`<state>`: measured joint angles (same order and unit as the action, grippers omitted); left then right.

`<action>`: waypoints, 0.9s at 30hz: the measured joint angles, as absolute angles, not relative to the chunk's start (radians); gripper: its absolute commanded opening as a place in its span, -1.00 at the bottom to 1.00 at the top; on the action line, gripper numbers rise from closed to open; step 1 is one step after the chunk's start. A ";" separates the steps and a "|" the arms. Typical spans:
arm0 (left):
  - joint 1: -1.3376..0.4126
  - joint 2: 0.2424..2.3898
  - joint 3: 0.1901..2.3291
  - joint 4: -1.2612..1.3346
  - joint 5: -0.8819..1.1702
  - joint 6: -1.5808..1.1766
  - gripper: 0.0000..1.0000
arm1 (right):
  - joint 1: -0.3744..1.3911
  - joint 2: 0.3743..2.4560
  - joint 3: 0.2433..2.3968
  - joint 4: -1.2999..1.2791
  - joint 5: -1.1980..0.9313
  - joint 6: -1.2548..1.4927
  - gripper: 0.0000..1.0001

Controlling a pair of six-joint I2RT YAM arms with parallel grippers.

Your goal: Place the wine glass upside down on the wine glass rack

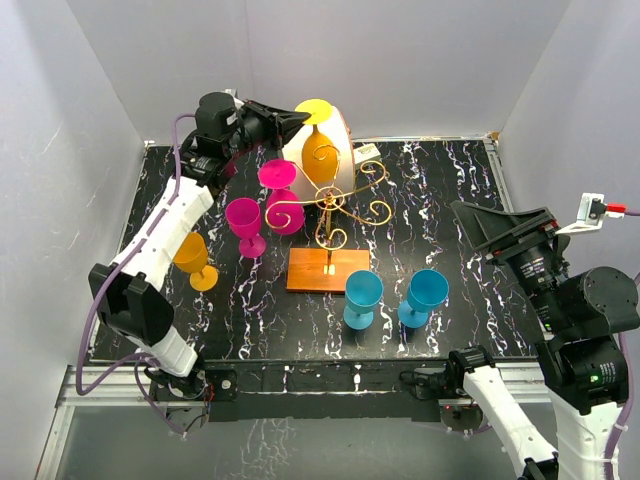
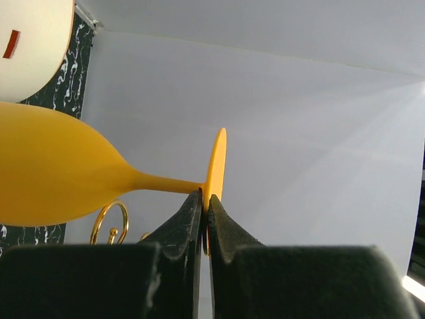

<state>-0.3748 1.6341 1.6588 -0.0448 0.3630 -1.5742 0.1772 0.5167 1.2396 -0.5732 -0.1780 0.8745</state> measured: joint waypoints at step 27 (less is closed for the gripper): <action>-0.368 1.525 1.488 -0.022 0.340 -1.581 -1.00 | 0.177 0.516 1.199 -0.567 -0.168 0.901 0.50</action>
